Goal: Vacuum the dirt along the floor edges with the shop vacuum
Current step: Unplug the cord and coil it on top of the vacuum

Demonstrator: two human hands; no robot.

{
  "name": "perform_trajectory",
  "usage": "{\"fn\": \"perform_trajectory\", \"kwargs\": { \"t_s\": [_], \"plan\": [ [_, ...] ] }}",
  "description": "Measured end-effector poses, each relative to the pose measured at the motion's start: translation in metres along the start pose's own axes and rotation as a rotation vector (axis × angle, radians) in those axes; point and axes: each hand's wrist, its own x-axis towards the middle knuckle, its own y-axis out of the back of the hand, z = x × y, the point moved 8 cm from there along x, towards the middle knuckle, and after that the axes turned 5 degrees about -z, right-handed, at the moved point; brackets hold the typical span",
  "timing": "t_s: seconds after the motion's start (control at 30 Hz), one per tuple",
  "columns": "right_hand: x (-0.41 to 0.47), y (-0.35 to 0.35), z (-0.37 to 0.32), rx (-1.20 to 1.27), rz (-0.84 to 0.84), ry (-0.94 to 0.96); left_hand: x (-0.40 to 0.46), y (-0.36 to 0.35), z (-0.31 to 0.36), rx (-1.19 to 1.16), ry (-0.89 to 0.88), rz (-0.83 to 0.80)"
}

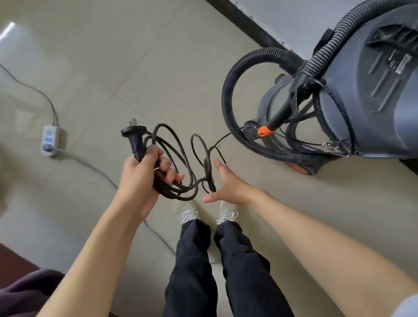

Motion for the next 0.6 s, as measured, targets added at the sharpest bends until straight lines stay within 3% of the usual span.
{"fn": "perform_trajectory", "kwargs": {
  "t_s": [0.17, 0.3, 0.47, 0.6],
  "plan": [
    [0.035, -0.023, -0.003, -0.113, 0.062, 0.102, 0.001, 0.026, -0.008, -0.113, -0.008, 0.034],
    [0.023, -0.027, 0.011, -0.124, 0.153, 0.074, -0.003, 0.061, -0.018, -0.120, -0.067, 0.199],
    [-0.006, -0.021, 0.039, 0.069, 0.178, 0.140, -0.020, 0.098, -0.024, 0.093, -0.209, 0.476],
    [-0.023, -0.004, 0.075, 0.116, 0.200, 0.102, -0.027, 0.071, -0.071, 0.316, -0.160, 0.466]
  ]
}}
